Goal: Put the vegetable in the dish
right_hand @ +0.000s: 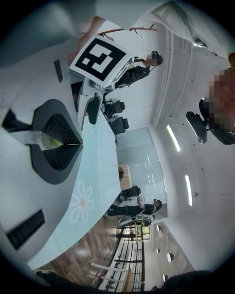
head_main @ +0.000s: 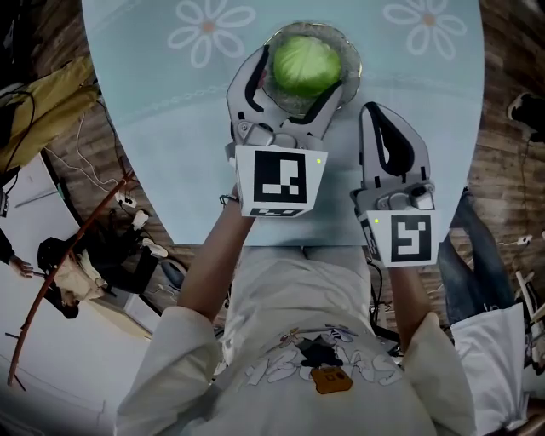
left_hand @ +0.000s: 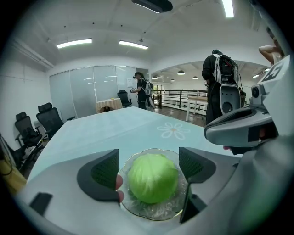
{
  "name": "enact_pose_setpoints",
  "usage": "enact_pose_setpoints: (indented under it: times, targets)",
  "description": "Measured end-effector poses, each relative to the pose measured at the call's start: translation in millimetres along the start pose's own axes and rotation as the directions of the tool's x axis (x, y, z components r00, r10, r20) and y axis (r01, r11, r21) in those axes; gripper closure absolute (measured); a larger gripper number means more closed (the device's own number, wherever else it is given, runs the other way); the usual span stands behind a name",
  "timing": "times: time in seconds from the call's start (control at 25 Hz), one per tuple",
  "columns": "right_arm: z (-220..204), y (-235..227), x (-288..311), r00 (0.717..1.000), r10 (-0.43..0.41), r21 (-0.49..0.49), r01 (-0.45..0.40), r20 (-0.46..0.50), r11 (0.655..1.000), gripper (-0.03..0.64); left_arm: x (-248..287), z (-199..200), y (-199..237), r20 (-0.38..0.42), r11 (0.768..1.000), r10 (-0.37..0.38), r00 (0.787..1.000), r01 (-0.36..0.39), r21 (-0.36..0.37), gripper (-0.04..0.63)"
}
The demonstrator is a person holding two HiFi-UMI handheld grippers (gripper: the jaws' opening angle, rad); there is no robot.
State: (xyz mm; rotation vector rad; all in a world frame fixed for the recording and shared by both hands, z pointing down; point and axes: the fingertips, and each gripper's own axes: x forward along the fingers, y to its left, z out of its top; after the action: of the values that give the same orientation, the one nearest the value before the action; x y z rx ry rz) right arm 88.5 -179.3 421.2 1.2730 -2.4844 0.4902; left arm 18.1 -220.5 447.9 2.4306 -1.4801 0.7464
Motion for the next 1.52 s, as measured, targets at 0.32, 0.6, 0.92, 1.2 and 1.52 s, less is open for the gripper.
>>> enact_pose_setpoints:
  times: [0.32,0.6,0.92,1.2,1.52]
  targets:
    - [18.9,28.5,-13.5,0.999,-0.017,-0.026,0.017,0.034,1.0,0.595,-48.0,4.8,-1.6,0.029,0.998,-0.028,0.999,0.03,-0.062,0.343]
    - [27.1,51.5,-40.1,0.998,-0.037,-0.036,0.039,0.055,0.999,0.594,-94.8,9.1,-9.7,0.048,0.998,0.016,0.999,-0.013,-0.069,0.553]
    - [38.9,83.6,-77.9,0.996,-0.057,-0.058,0.061,0.072,0.996,0.595,-154.6,14.2,-17.2,0.08,0.997,0.02,0.997,-0.013,-0.082,0.588]
    - [53.6,122.3,-110.2,0.993,-0.075,-0.067,0.081,0.095,0.994,0.595,-216.0,24.8,-18.4,0.131,0.995,0.013,0.991,0.0,-0.103,0.589]
    - [64.3,187.2,-141.8,0.987,-0.101,-0.064,0.109,0.124,0.992,0.595,-297.8,27.6,-9.0,0.203,0.991,0.011,0.979,0.017,-0.132,0.589]
